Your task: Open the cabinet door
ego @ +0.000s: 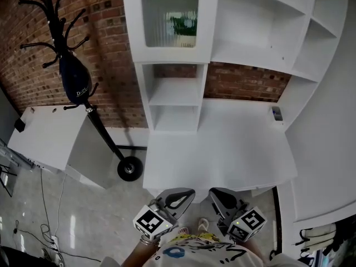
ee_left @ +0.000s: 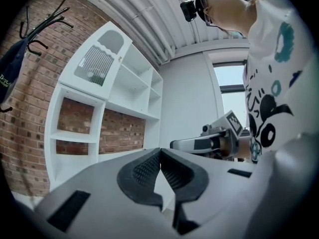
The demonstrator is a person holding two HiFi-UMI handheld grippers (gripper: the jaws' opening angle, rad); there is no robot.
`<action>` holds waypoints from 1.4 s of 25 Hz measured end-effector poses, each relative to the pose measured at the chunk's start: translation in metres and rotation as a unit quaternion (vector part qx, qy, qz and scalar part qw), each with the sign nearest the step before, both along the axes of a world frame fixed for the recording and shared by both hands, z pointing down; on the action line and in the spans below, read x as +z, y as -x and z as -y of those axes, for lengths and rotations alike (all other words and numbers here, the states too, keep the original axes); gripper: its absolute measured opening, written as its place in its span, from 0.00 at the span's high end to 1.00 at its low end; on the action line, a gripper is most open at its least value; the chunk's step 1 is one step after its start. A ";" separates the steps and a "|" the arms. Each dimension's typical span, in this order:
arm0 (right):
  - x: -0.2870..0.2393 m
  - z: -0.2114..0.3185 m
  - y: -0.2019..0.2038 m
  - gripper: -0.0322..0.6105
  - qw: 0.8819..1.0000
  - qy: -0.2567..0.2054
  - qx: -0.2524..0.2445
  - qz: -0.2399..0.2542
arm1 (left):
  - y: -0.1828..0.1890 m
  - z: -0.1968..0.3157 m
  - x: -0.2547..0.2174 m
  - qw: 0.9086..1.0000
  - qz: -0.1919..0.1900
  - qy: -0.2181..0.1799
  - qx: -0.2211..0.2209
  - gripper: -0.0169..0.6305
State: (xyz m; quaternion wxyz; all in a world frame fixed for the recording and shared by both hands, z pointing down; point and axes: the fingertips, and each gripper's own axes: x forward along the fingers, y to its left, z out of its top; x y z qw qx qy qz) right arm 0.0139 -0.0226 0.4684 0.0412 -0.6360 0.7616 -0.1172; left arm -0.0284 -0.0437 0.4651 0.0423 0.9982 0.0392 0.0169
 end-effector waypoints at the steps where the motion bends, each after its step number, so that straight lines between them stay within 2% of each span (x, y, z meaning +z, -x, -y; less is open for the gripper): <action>1: 0.001 0.002 -0.001 0.90 1.000 0.002 -0.001 0.000 | -0.001 0.003 0.000 1.000 -0.002 0.000 -0.003 0.95; 8: -0.003 0.026 -0.018 0.90 1.000 -0.004 -0.013 0.005 | -0.016 0.030 0.001 1.000 -0.007 -0.002 -0.025 0.95; 17: -0.035 0.065 -0.067 0.90 0.998 -0.040 -0.041 -0.023 | -0.068 0.062 -0.033 0.998 -0.036 -0.047 -0.031 0.95; 25: -0.077 0.103 -0.127 0.90 0.993 -0.083 -0.058 -0.068 | -0.122 0.100 -0.073 0.993 -0.074 -0.078 -0.051 0.95; 29: -0.097 0.120 -0.146 0.90 0.987 -0.101 -0.064 -0.110 | -0.145 0.114 -0.095 0.989 -0.091 -0.099 -0.057 0.95; 35: -0.139 0.146 -0.170 0.90 0.979 -0.151 -0.077 -0.109 | -0.168 0.145 -0.131 0.982 -0.111 -0.133 -0.080 0.95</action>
